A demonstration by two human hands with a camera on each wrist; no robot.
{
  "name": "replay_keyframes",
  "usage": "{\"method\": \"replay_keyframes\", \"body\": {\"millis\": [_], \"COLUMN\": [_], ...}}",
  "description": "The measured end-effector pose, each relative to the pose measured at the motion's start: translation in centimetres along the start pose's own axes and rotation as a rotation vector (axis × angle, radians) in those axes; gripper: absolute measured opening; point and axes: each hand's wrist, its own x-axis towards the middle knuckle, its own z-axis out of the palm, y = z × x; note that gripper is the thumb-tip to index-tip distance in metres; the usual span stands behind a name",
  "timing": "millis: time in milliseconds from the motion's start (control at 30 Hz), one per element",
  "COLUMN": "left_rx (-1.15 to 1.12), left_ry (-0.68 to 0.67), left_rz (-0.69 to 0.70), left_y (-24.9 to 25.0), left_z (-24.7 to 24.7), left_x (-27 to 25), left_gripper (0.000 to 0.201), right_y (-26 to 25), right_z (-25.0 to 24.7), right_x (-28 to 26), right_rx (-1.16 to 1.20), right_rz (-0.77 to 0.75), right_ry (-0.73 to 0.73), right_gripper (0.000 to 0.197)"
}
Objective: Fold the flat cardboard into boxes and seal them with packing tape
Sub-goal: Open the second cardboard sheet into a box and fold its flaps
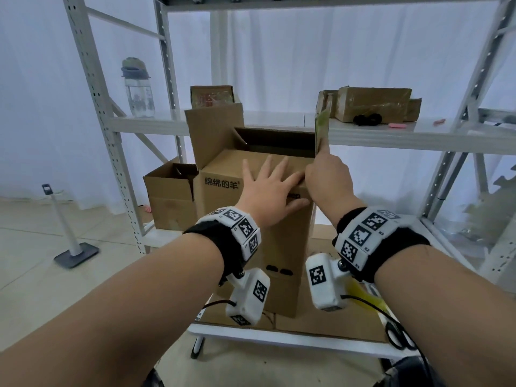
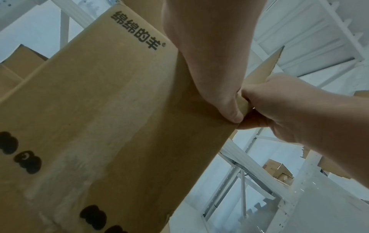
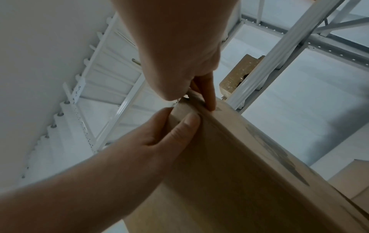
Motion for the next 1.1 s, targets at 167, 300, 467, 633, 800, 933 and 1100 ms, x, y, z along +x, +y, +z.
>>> {"method": "replay_keyframes", "body": {"millis": [167, 300, 467, 633, 800, 933, 1100], "left_rx": [-0.111, -0.210, -0.361, -0.314, -0.223, -0.085, -0.083], "left_ry": [-0.014, -0.021, -0.071, -0.081, -0.128, -0.233, -0.304], "left_rz": [-0.026, -0.045, -0.027, 0.001, -0.015, -0.013, -0.009], "left_y": [-1.6, -3.6, -4.0, -4.9, -5.9, -6.7, -6.9], "left_z": [0.1, -0.3, -2.3, -4.7, -6.2, -5.1, -3.7], "left_x": [-0.4, -0.8, 0.3, 4.1, 8.0, 10.3, 12.1], "left_gripper": [0.058, 0.049, 0.046, 0.053, 0.093, 0.107, 0.101], "right_y": [1.2, 1.6, 1.0, -0.6, -2.6, -2.3, -0.8], "right_z": [0.2, 0.4, -0.8, -3.8, -5.4, -5.1, -4.5], "right_x": [0.3, 0.4, 0.6, 2.5, 5.2, 7.3, 9.3], "right_rx": [0.069, 0.175, 0.367, 0.669, 0.765, 0.708, 0.641], "right_rz": [-0.053, -0.151, -0.098, -0.102, -0.015, -0.014, -0.007], "right_ry": [-0.049, -0.100, -0.108, -0.047, -0.099, -0.108, -0.115], "right_gripper": [0.076, 0.075, 0.097, 0.072, 0.095, 0.073, 0.045]}}
